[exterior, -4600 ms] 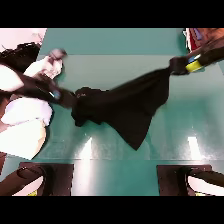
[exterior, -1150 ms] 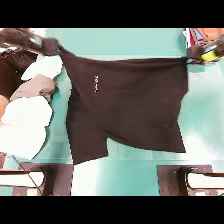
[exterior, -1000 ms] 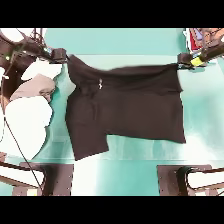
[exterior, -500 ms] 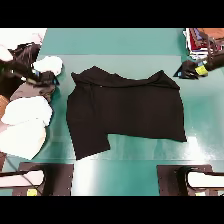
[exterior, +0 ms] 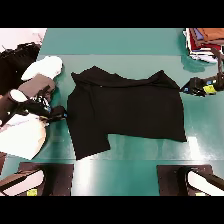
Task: Fold the shirts.
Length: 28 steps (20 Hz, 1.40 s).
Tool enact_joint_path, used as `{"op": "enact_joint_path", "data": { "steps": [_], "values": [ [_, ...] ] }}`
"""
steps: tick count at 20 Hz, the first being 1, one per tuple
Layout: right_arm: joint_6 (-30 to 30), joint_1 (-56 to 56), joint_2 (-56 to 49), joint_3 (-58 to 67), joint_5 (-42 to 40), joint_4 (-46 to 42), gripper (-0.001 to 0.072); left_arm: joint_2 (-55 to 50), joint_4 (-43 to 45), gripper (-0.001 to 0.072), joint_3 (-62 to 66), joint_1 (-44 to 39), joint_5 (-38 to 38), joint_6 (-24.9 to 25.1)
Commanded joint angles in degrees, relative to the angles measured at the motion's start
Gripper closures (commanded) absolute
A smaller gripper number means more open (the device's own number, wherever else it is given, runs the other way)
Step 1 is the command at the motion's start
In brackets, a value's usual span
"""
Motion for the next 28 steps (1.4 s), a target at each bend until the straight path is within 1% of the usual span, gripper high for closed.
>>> {"op": "enact_joint_path", "data": {
  "steps": [1,5,6,7,8,10,12,13,14,16,17,18,23,25,27,28],
  "values": [
    [0.0,-0.2,3.3,-3.4,-0.6,0.0,0.0406,0.7,-7.6,0.0107,-6.0,-0.2,4.4,3.5],
    [0.0,-0.2,5.0,-3.8,-0.2,-0.1,0.0406,0.7,-8.9,0.011,-6.5,-5.6,8.4,4.0],
    [0.0,-0.6,5.4,-3.8,0.7,-0.2,0.0406,0.7,-8.9,0.0316,-5.9,-6.2,8.6,3.8],
    [0.0,-1.6,5.7,-3.9,2.0,-0.2,0.0406,0.7,-8.9,0.0582,-5.0,-6.2,8.3,3.9],
    [0.0,-3.5,6.3,-4.7,3.1,-0.2,0.0406,0.7,-8.5,0.0681,-3.5,-6.2,7.8,3.9],
    [0.0,-9.1,8.5,-9.4,4.5,-0.7,0.0406,0.7,-8.3,0.0683,0.2,-6.2,5.2,3.9],
    [0.0,-16.2,10.8,-16.6,5.8,-3.8,0.0396,0.7,-8.3,0.0682,3.9,-6.2,3.7,4.0],
    [0.0,-20.1,11.6,-20.5,6.5,-5.8,0.03,0.7,-8.4,0.0683,5.3,-6.2,3.3,4.2],
    [0.0,-23.6,12.0,-24.1,7.1,-6.6,0.0219,0.7,-8.4,0.0683,6.1,-6.2,3.2,4.2],
    [0.0,-29.9,11.9,-30.8,7.0,-6.1,0.0225,0.7,-8.4,0.0682,6.6,-6.2,3.3,4.1],
    [0.0,-31.8,11.9,-33.6,6.1,-6.0,0.0272,0.7,-8.4,0.0682,6.6,-6.2,3.4,4.2],
    [0.0,-32.6,11.9,-35.6,4.9,-6.0,0.0274,0.7,-8.4,0.0682,6.6,-6.2,3.4,4.1],
    [0.0,-32.6,11.9,-42.0,-1.6,-2.8,0.0276,0.7,-8.4,0.0682,6.6,-6.2,3.5,4.1],
    [0.0,-32.5,11.3,-42.6,-2.1,-1.8,0.0276,0.7,-8.4,0.0682,6.6,-6.2,3.6,4.1],
    [0.0,-31.6,8.5,-42.6,-2.3,-0.4,0.0277,0.7,-8.4,0.0682,6.6,-6.2,3.6,4.1],
    [-0.1,-30.3,7.1,-42.6,-3.2,0.2,0.034,0.7,-8.4,0.0682,6.6,-6.2,3.6,4.1]
  ]
}}
